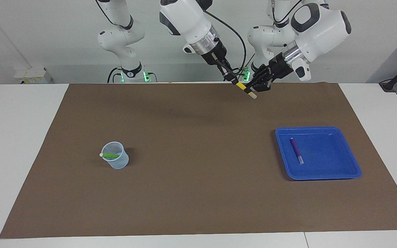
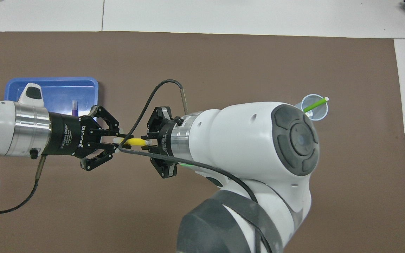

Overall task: Right arm passes pens to left for tray arrangement
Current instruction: 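Close the left gripper on the yellow pen held by the right gripper, then lower the yellow pen into the tray with the left gripper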

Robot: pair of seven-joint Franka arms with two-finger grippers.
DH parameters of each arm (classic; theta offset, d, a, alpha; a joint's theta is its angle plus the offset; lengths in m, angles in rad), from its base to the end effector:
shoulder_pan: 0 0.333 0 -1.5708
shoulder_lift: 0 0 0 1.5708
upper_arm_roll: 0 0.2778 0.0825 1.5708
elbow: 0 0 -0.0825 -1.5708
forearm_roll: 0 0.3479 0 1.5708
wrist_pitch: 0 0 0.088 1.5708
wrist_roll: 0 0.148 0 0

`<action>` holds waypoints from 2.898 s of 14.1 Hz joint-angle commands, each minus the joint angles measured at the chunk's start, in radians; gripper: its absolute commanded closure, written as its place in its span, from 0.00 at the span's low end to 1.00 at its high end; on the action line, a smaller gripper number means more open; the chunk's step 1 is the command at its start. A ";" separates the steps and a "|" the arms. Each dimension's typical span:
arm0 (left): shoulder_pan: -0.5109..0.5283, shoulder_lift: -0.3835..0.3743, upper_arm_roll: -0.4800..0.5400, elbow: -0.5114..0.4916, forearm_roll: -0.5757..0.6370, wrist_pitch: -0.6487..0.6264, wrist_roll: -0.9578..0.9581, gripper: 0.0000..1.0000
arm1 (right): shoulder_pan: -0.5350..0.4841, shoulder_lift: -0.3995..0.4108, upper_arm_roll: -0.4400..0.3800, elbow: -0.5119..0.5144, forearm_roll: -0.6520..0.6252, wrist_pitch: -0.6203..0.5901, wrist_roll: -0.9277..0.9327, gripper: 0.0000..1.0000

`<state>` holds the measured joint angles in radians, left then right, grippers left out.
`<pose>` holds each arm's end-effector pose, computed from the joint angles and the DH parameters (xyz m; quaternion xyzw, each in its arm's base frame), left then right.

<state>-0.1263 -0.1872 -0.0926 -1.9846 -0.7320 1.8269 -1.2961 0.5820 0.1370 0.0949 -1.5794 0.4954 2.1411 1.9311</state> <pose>0.4568 -0.1867 0.5066 0.7597 0.5545 -0.2227 0.2565 0.4610 0.4133 0.5395 -0.7147 0.6261 0.1735 0.2591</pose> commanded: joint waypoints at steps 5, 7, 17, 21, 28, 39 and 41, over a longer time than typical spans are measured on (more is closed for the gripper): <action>0.017 -0.018 0.020 0.007 -0.001 -0.017 0.026 1.00 | -0.005 0.006 0.002 0.007 0.031 0.010 0.005 1.00; 0.039 -0.018 0.020 0.009 0.006 -0.021 0.055 1.00 | -0.007 0.006 0.002 0.006 0.029 0.008 0.003 1.00; 0.103 -0.018 0.025 0.007 0.079 -0.044 0.173 1.00 | -0.008 0.006 0.002 0.013 0.029 0.006 0.005 0.66; 0.114 -0.021 0.025 0.001 0.082 -0.044 0.211 1.00 | -0.013 0.006 0.002 0.022 0.025 -0.013 -0.003 0.00; 0.125 -0.021 0.025 -0.002 0.259 -0.049 0.484 1.00 | -0.019 -0.005 -0.004 0.029 0.009 -0.107 -0.127 0.00; 0.232 0.018 0.025 -0.023 0.514 0.069 1.344 1.00 | -0.071 -0.053 -0.007 0.019 -0.161 -0.329 -0.634 0.00; 0.261 0.054 0.025 -0.022 0.568 0.142 1.541 1.00 | -0.111 -0.059 -0.009 0.015 -0.164 -0.357 -0.746 0.00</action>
<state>0.1027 -0.1640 -0.0605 -1.9978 -0.2114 1.9002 0.0928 0.5180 0.1033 0.0800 -1.5457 0.3514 1.8138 1.2934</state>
